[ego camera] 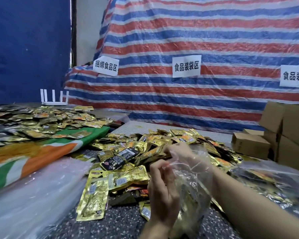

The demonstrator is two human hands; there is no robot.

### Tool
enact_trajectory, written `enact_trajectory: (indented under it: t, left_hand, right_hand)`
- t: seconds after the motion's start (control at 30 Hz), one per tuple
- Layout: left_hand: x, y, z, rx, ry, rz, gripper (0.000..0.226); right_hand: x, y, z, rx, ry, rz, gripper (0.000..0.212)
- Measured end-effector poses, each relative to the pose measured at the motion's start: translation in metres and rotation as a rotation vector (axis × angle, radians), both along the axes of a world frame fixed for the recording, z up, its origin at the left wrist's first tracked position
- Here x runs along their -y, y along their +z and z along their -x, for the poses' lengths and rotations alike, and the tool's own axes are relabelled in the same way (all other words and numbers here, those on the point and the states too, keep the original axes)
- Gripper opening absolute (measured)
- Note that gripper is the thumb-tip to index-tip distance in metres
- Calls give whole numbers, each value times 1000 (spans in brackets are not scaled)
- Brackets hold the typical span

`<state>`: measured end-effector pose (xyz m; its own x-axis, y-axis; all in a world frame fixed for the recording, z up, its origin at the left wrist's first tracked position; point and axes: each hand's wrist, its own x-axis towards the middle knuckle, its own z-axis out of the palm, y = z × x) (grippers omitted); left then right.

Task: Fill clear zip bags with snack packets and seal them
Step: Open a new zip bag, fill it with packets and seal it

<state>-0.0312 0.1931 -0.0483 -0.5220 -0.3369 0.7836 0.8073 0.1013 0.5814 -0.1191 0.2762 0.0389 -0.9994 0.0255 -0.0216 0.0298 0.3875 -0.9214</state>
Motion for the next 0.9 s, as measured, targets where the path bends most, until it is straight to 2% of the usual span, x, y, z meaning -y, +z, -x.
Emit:
enact_trajectory:
  t: [0.07, 0.2, 0.3, 0.47, 0.67, 0.77, 0.9]
  left_hand:
    - [0, 3, -1, 19, 30, 29, 21]
    - [-1, 2, -1, 12, 49, 21, 16]
    - [-3, 4, -2, -18, 52, 26, 13]
    - [-6, 4, -6, -46, 11, 61, 13]
    - [-10, 7, -11, -67, -39, 107, 31]
    - [-11, 7, -11, -48, -45, 111, 30]
    - [-12, 6, -11, -43, -38, 128, 25]
  right_hand:
    - [-6, 12, 0, -44, -82, -77, 14]
    - [-36, 29, -17, -132, -104, -152, 15]
    - [-57, 39, -26, -178, -169, -43, 12]
    - [-87, 65, -44, -310, -297, 131, 17]
    - [-116, 114, -67, -412, -379, 191, 21]
    - [-118, 122, -76, -398, -334, 141, 21]
    - [-113, 115, -82, -387, -258, -86, 23]
